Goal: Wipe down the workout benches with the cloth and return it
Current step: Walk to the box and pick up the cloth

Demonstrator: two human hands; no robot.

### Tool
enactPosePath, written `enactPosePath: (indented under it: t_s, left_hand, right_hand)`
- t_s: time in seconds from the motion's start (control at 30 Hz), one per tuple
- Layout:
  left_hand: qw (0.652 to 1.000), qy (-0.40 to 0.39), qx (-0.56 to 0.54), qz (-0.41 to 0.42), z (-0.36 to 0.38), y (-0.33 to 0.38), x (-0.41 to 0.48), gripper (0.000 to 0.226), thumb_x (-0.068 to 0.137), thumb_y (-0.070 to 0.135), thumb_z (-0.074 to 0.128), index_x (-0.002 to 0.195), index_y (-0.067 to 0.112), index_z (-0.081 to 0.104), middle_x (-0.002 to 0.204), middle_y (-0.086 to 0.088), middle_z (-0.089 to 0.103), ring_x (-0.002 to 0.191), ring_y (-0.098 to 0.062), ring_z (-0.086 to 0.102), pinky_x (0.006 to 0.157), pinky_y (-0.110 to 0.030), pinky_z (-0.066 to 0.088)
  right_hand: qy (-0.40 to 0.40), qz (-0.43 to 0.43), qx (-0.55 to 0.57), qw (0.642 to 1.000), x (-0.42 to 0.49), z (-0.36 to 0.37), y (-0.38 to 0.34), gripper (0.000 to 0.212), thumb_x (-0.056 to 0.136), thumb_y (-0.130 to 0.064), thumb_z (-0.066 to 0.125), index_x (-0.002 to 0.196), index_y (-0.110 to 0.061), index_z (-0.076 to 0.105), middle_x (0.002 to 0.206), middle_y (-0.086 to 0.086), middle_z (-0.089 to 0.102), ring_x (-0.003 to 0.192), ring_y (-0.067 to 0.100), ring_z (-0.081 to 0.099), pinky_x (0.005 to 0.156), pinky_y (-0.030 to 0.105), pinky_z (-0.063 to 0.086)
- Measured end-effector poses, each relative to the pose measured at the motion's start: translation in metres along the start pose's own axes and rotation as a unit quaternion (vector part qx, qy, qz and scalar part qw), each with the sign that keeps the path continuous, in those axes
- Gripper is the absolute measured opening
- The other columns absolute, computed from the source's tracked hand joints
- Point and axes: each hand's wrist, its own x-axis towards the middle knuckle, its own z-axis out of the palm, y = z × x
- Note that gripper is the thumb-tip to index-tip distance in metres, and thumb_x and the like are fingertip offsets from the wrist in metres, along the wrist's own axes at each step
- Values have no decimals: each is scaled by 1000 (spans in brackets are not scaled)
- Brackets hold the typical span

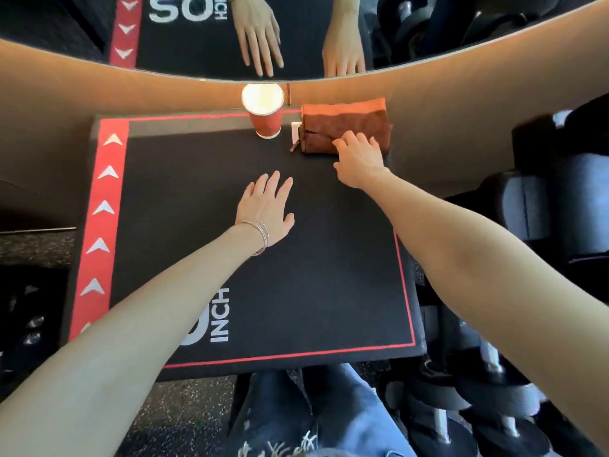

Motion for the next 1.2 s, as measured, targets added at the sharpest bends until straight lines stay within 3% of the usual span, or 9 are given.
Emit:
enactPosePath:
  t_s: [0.17, 0.33, 0.43, 0.6, 0.7, 0.87, 1.2]
  left_hand:
    - [1000, 8, 8, 16, -4, 4, 0, 68, 94, 42, 40, 150, 18, 8, 158, -11, 10, 145, -29, 12, 116, -42, 17]
    - [998, 18, 41, 35, -13, -6, -2, 68, 94, 41, 40, 150, 18, 8, 158, -11, 9, 145, -29, 12, 117, -42, 17]
    - [999, 21, 39, 10, -18, -12, 4, 69, 94, 40, 41, 150, 18, 8, 158, -12, 10, 145, -30, 12, 117, -43, 17]
    - [999, 37, 31, 4, -24, -8, 22, 69, 94, 41, 42, 150, 19, 9, 158, -12, 9, 145, -31, 12, 116, -44, 16]
    - [999, 30, 26, 3, -22, 0, 29, 70, 94, 41, 43, 150, 19, 8, 158, -11, 9, 145, -30, 11, 116, -43, 16]
    - [999, 21, 25, 25, -14, 5, 22, 69, 94, 39, 42, 150, 18, 7, 158, -11, 9, 145, -29, 10, 117, -42, 15]
    - [993, 27, 66, 92, -8, -19, -5, 69, 94, 37, 40, 150, 16, 8, 158, -11, 9, 145, -29, 9, 118, -41, 14]
  right_hand:
    - [-17, -10, 22, 1000, -24, 13, -1, 55, 95, -22, 50, 144, -12, 29, 142, 11, 39, 132, 32, 33, 113, 50, 22]
    - [89, -6, -14, 996, -12, -4, 4, 39, 93, -14, 48, 131, -11, 48, 134, 11, 44, 121, 33, 39, 103, 47, 33]
    - [67, -2, 13, 998, 5, -13, 6, 50, 91, -10, 51, 139, -15, 40, 143, 12, 37, 128, 35, 35, 106, 50, 30]
    - [-21, -8, 6, 1000, 23, -8, 23, 63, 96, -25, 49, 149, -28, 15, 155, 6, 19, 142, 35, 13, 110, 66, 13]
    - [-66, -18, 33, 997, 36, -11, 33, 64, 95, -36, 50, 148, -35, 15, 154, 4, 19, 141, 37, 12, 104, 74, 12]
    - [-48, -25, 26, 998, 20, -4, 28, 61, 89, -46, 56, 142, -36, 27, 150, 8, 25, 138, 38, 18, 105, 72, 16]
    - [17, -6, 11, 1000, -70, 32, -3, 56, 92, -56, 43, 141, -33, 34, 143, 5, 35, 134, 33, 28, 111, 65, 9]
